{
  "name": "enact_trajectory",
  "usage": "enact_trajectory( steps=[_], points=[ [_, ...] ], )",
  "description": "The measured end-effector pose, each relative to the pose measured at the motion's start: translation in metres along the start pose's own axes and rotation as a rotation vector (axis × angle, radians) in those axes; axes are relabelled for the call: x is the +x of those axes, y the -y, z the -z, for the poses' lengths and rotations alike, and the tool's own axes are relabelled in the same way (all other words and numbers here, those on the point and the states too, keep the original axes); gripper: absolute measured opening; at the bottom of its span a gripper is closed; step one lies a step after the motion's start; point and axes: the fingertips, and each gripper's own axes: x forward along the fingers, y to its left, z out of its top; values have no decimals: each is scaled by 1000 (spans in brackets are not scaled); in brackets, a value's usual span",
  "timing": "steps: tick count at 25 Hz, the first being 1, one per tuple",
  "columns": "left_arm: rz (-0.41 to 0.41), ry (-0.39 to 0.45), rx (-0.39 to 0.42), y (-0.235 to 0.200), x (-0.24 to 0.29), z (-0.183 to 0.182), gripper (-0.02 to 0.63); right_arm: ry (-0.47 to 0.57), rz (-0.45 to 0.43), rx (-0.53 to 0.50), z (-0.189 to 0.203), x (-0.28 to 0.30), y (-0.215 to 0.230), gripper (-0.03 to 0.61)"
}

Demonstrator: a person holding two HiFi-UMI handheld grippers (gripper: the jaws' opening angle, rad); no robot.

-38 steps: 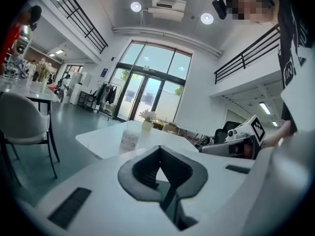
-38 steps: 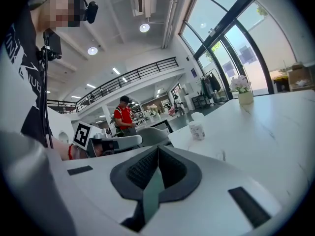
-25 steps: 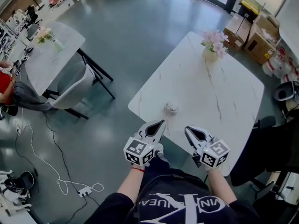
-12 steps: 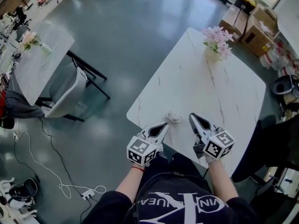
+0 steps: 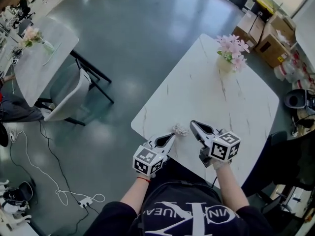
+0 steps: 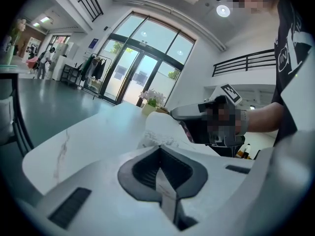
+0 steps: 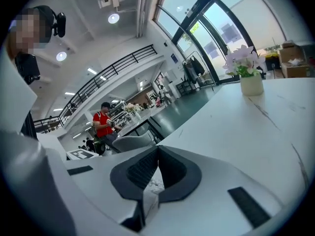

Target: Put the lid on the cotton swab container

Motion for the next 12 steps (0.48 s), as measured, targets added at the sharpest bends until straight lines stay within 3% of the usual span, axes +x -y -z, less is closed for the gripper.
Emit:
enact_trajectory(
  steps=[6,12],
  points=[
    [-17,-25,-6,-2,6,8,5,-51,-70,-52,11,3,-14,3],
    [-27,-31,-3,-3,7,10,5,-166,-93,-188,36,10,-25,3]
  ],
)
